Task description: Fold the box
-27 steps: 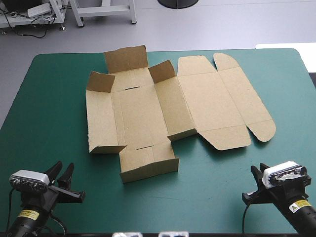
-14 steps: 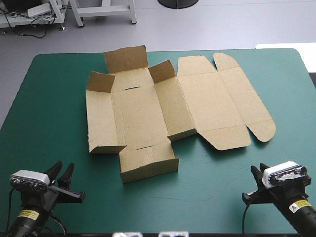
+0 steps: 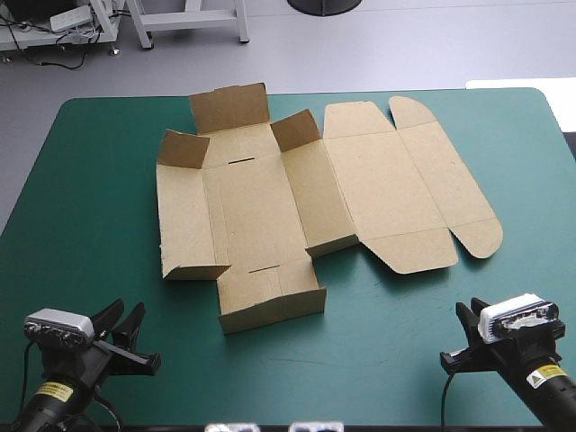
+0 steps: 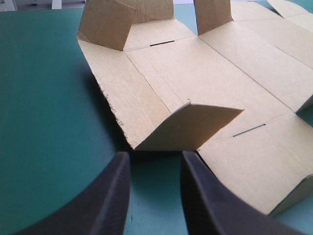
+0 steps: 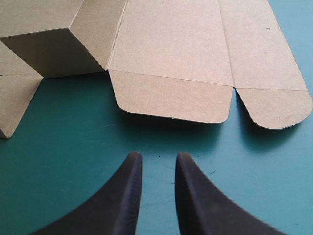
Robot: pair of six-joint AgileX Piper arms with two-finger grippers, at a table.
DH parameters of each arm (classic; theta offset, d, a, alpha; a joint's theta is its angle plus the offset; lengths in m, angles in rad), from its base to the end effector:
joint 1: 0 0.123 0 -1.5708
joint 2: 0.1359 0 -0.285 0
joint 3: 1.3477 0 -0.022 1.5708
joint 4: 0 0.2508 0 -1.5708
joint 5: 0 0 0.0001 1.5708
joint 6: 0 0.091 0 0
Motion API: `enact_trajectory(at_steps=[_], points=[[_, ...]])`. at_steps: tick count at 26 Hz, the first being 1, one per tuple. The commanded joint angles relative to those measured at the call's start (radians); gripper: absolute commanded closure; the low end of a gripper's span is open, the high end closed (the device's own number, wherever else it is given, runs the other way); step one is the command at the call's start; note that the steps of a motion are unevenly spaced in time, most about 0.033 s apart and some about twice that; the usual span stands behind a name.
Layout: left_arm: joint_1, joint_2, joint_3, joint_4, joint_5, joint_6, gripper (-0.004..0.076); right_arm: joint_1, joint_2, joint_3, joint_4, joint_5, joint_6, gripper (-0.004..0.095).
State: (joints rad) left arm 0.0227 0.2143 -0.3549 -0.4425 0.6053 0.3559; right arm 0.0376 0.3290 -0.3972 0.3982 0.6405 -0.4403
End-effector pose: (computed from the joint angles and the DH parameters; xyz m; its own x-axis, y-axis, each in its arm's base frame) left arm 0.0556 -0.0210 0.2701 -0.3281 -0.0226 -0.9444 0.2032 0.9746 -0.0940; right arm 0.0686 0.0237 0.2730 -0.4005 -0.1268 -0.9075 -0.2933 0.9560 -0.0041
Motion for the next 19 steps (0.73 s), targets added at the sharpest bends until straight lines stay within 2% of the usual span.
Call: enact_trajectory(at_steps=[1,4,7,12,19], points=[[-0.006,0.093,-0.086,-0.029,-0.015,-0.023,0.0465,0.005,0.008,-0.038,0.023,-0.056,-0.010,0.0675],[-0.006,0.279,-0.161,-0.029,0.056,-0.021,0.0402,0.005,0.008,-0.038,0.023,-0.039,-0.010,0.0675],[-0.006,0.466,-0.254,-0.029,0.016,0.014,0.0363,0.005,0.008,-0.038,0.023,-0.039,-0.010,0.0675],[-0.006,0.672,-0.411,-0.025,0.019,0.040,0.0362,0.005,0.008,-0.038,0.023,-0.039,-0.010,0.0675],[0.018,0.977,-0.659,-0.010,0.151,0.081,0.0361,0.005,0.008,-0.038,0.023,-0.027,-0.010,0.0675]])
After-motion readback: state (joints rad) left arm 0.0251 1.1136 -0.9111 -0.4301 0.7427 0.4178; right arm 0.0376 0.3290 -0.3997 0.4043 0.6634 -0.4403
